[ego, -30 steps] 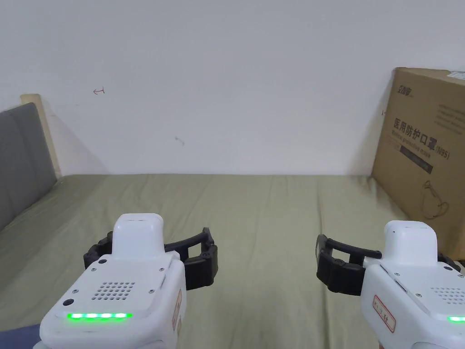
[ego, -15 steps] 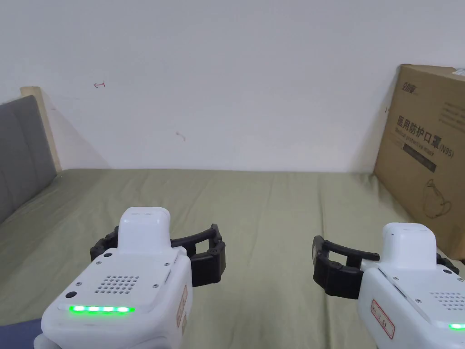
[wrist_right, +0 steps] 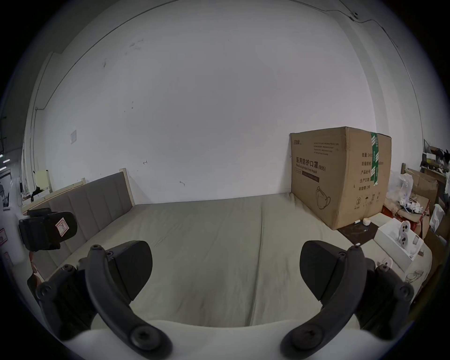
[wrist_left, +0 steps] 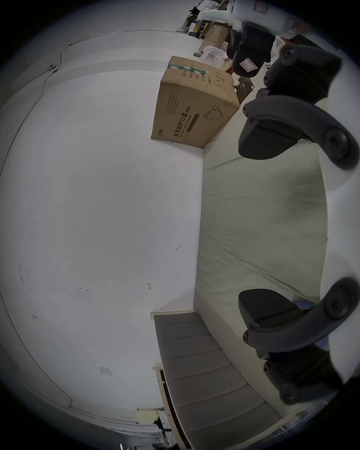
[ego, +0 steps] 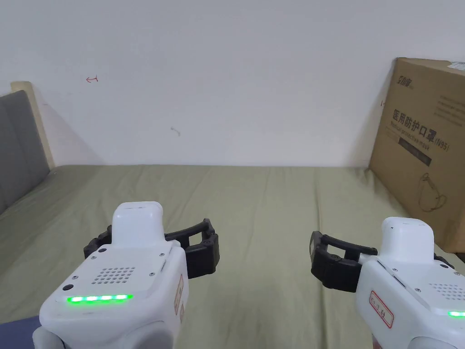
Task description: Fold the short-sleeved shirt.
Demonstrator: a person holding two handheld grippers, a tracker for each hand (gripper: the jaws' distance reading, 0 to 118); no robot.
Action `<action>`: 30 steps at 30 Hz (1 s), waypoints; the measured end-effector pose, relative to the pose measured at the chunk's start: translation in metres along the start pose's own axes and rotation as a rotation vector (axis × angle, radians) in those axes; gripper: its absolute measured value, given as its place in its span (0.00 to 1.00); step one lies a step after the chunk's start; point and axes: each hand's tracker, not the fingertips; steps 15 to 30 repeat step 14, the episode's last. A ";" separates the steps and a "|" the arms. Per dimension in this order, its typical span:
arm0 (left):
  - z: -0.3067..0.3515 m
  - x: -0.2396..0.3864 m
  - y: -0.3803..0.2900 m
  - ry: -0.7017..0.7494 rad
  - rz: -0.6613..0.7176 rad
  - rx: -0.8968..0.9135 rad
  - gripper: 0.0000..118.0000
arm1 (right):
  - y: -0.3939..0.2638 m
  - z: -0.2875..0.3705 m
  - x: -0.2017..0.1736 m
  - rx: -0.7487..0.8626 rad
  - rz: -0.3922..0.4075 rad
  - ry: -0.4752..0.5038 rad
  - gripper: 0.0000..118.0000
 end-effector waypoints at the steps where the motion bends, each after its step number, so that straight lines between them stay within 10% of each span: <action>1: -0.001 0.000 0.000 0.005 0.001 -0.005 0.93 | 0.000 0.000 0.000 -0.003 -0.001 -0.001 1.00; 30: -0.002 -0.010 0.002 0.042 0.059 -0.036 0.93 | -0.001 0.001 0.000 -0.011 -0.011 -0.007 1.00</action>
